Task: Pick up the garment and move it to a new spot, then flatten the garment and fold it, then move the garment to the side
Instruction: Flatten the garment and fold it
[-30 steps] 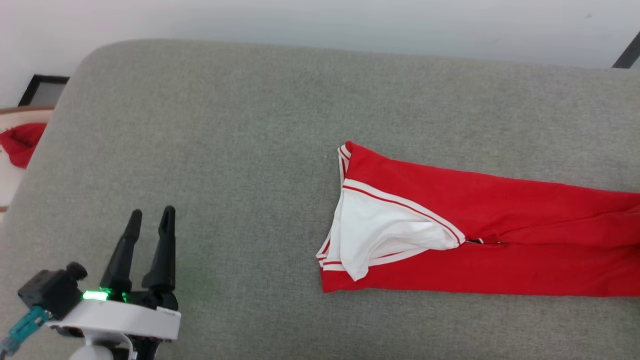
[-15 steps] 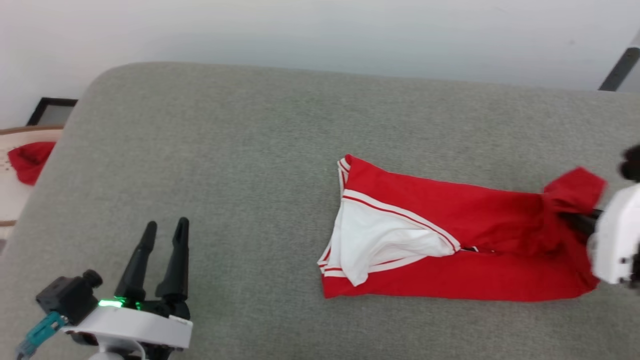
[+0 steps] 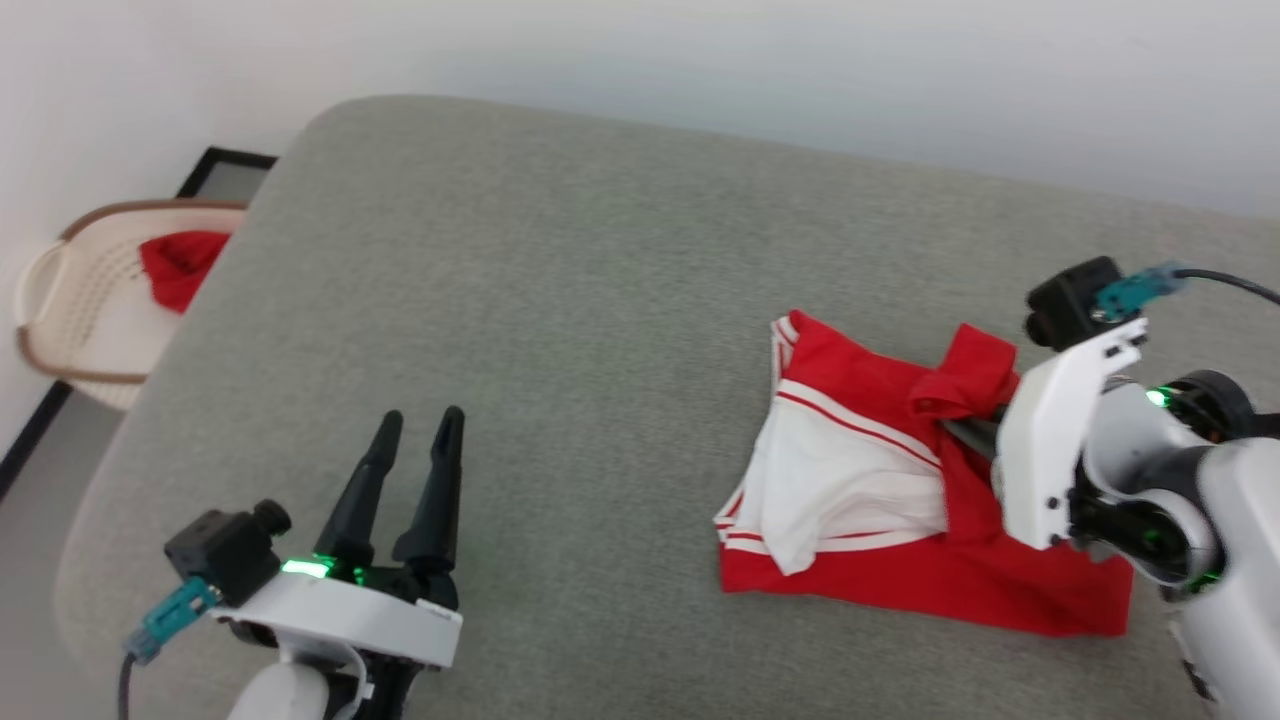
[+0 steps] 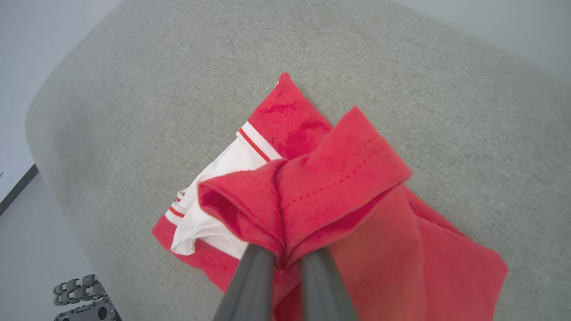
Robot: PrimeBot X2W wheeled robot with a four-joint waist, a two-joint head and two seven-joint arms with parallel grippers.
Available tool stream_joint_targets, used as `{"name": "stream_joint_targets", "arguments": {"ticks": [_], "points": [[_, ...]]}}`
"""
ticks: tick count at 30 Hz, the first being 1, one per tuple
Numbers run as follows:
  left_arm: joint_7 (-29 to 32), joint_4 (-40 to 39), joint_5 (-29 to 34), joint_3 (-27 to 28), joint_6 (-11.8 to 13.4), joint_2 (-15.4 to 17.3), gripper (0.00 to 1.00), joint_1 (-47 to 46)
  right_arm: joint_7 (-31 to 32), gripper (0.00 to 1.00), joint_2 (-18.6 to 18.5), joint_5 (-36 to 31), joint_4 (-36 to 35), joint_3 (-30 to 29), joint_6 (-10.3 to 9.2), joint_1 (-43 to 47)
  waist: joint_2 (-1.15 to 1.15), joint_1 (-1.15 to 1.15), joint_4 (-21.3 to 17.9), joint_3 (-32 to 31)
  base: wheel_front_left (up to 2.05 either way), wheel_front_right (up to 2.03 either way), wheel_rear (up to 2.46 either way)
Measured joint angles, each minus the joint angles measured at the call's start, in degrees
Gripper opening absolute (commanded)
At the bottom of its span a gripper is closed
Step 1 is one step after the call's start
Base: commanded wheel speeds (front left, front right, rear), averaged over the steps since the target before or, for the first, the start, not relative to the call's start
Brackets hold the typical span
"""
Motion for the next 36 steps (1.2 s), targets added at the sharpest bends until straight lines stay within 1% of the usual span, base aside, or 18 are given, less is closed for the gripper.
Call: {"name": "stream_joint_targets", "arguments": {"ticks": [6,14,15,16,17,18,19,20,24,28,36], "points": [[0.0,0.74,-0.52,-1.33,0.0,-0.67,1.0,-1.37,-2.47,0.0,2.57,-0.7,5.39,4.48,0.0,-3.49,0.0,0.0,3.01,0.4,0.0,0.0,0.0],[0.0,1.36,-1.37,-1.98,0.0,-1.34,1.0,-2.63,-5.68,0.0,3.72,-1.7,12.8,9.07,0.0,-6.07,0.0,0.0,5.22,1.24,0.0,0.0,0.0],[0.0,1.45,-1.42,-2.04,0.0,-1.42,1.0,-2.71,-6.02,0.01,3.78,-1.68,13.55,9.56,0.0,-6.31,0.0,0.0,5.38,1.34,0.0,0.0,0.0],[0.0,1.49,-1.46,-2.07,0.0,-1.46,1.0,-2.75,-6.22,0.19,3.85,-1.59,14.19,10.04,0.0,-6.53,0.0,0.0,5.5,1.43,0.0,0.0,0.0],[0.0,1.52,-1.47,-2.05,0.0,-1.48,1.0,-2.76,-6.6,0.43,3.96,-1.46,14.86,10.53,0.0,-6.84,0.0,0.0,5.55,1.52,0.0,0.0,0.0],[0.0,1.56,-1.47,-1.98,0.0,-1.51,1.0,-2.76,-6.88,0.71,4.11,-1.31,15.33,10.94,0.0,-7.16,0.0,0.0,5.51,1.57,0.0,0.0,0.0],[0.0,1.59,-1.48,-1.91,0.0,-1.52,1.0,-2.76,-7.15,0.93,4.22,-1.18,15.81,11.34,0.0,-7.49,0.0,0.0,5.42,1.59,0.0,0.0,0.0],[0.0,1.6,-1.47,-1.82,0.0,-1.53,1.0,-2.75,-7.54,1.0,4.28,-0.81,16.12,11.77,0.0,-7.88,0.0,0.0,5.31,1.6,0.0,0.0,0.0],[0.0,1.74,-1.45,-1.18,0.0,-1.43,1.0,-2.68,-8.02,1.0,4.75,1.6,16.56,13.05,0.0,-9.19,0.0,0.0,4.45,1.4,0.0,0.0,0.0],[0.0,1.75,-1.35,-0.79,0.0,-0.75,1.0,-2.48,-8.73,1.0,4.32,3.18,15.25,14.19,0.0,-10.04,0.0,0.0,3.07,1.02,0.0,0.0,0.0],[0.0,1.52,-0.59,-0.26,0.0,0.85,1.0,-1.48,-12.87,1.0,1.14,4.58,10.77,14.33,0.0,-10.32,0.0,0.0,-1.03,-0.01,0.0,0.0,0.0]]}}
